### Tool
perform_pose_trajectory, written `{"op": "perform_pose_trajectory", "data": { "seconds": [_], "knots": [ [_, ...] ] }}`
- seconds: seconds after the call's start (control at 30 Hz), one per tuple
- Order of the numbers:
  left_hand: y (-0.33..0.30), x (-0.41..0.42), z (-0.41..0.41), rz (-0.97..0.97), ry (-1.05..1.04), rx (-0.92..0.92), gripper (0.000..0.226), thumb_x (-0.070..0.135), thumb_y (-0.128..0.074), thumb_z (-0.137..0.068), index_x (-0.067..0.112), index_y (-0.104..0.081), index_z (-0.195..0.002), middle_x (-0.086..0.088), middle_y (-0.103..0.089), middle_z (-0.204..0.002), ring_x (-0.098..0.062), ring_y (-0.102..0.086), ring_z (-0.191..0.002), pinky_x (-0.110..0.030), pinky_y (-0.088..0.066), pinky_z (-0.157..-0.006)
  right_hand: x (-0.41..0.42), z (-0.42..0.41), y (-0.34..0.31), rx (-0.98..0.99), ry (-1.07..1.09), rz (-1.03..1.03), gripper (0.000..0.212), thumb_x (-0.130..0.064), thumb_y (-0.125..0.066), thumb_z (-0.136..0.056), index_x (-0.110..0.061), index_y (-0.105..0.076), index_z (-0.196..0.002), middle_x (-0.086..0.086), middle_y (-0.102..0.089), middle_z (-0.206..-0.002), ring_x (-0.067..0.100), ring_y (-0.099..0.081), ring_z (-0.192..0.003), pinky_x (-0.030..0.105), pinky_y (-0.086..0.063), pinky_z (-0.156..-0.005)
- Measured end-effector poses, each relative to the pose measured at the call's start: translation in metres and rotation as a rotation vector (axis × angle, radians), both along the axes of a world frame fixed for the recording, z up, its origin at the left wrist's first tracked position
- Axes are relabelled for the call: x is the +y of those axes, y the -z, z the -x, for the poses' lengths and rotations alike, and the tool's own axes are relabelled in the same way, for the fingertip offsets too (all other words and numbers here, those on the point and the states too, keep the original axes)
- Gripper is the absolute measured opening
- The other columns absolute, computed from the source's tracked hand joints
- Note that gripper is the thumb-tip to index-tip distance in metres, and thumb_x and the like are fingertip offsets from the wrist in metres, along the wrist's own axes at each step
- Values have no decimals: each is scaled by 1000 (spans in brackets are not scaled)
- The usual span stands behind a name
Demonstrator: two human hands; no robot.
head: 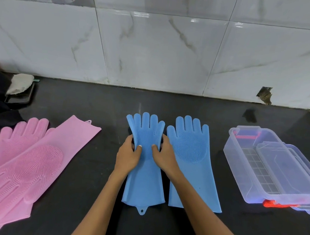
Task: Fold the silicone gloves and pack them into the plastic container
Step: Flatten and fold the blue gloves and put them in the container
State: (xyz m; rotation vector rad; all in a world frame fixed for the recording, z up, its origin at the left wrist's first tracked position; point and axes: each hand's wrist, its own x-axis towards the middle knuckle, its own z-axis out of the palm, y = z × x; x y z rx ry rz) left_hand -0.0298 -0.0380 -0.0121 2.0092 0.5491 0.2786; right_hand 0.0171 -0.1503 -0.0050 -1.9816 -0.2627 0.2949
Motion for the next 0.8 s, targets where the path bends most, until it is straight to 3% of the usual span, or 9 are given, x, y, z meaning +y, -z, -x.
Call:
{"op": "perform_pose_trajectory", "data": {
  "seconds": [0.07,0.13,0.27,0.43,0.53,0.6,0.7,0.8],
  "knots": [
    [-6,1,-1,301,-2,-55,34,8,-50,-92,14,-51,-125,7,-62,-96,-14,-63,-87,-25,-51,-70,1,0,-2,41,-39,-82,40,-15,-44,-97,-15,-38,-137,2,-56,-126,12,-56,-108,22,-46,-85],
    [-12,3,0,529,-15,-93,33,7,-52,-92,24,-55,-120,9,-68,-98,-13,-67,-89,-24,-54,-66,0,-2,-6,90,-98,-138,40,-21,-42,-99,-20,-36,-138,-2,-56,-126,8,-56,-105,21,-47,-85],
    [-27,-2,-2,791,19,-132,36,8,-53,-90,35,-60,-113,7,-74,-99,-18,-71,-88,-28,-56,-64,-13,-11,-23,137,-162,-245,34,-25,-42,-100,-30,-40,-134,-17,-57,-111,0,-59,-99,13,-50,-72],
    [-48,-28,-21,853,132,-213,40,6,-54,-89,35,-59,-116,4,-73,-103,-19,-71,-90,-28,-58,-64,-53,-32,-44,99,-63,-320,28,-26,-44,-99,-40,-43,-123,-11,-59,-112,5,-61,-100,17,-53,-77],
    [-53,-47,-37,860,218,-237,43,4,-56,-88,33,-58,-120,5,-73,-104,-17,-72,-90,-27,-58,-65,-84,-43,-45,74,32,-365,36,-26,-45,-99,-30,-41,-135,-3,-60,-120,13,-63,-103,22,-55,-78],
    [-50,-59,-47,855,279,-225,47,3,-57,-88,31,-56,-125,2,-71,-110,-20,-70,-97,-33,-58,-76,-101,-49,-40,36,96,-364,39,-22,-46,-99,-25,-41,-137,0,-60,-122,14,-64,-103,22,-56,-77],
    [-35,-69,-53,835,351,-146,48,2,-56,-87,32,-54,-126,0,-71,-112,-22,-69,-100,-36,-58,-80,-119,-50,-23,22,169,-261,42,-21,-47,-98,-20,-38,-140,5,-55,-130,20,-60,-111,35,-52,-93],
    [-17,-68,-50,665,342,-7,43,9,-57,-89,29,-52,-127,-3,-71,-105,-21,-71,-91,-38,-60,-74,-128,-47,-4,27,178,-67,42,-24,-47,-98,-20,-38,-139,1,-53,-132,19,-56,-115,34,-48,-96]
  ]
}}
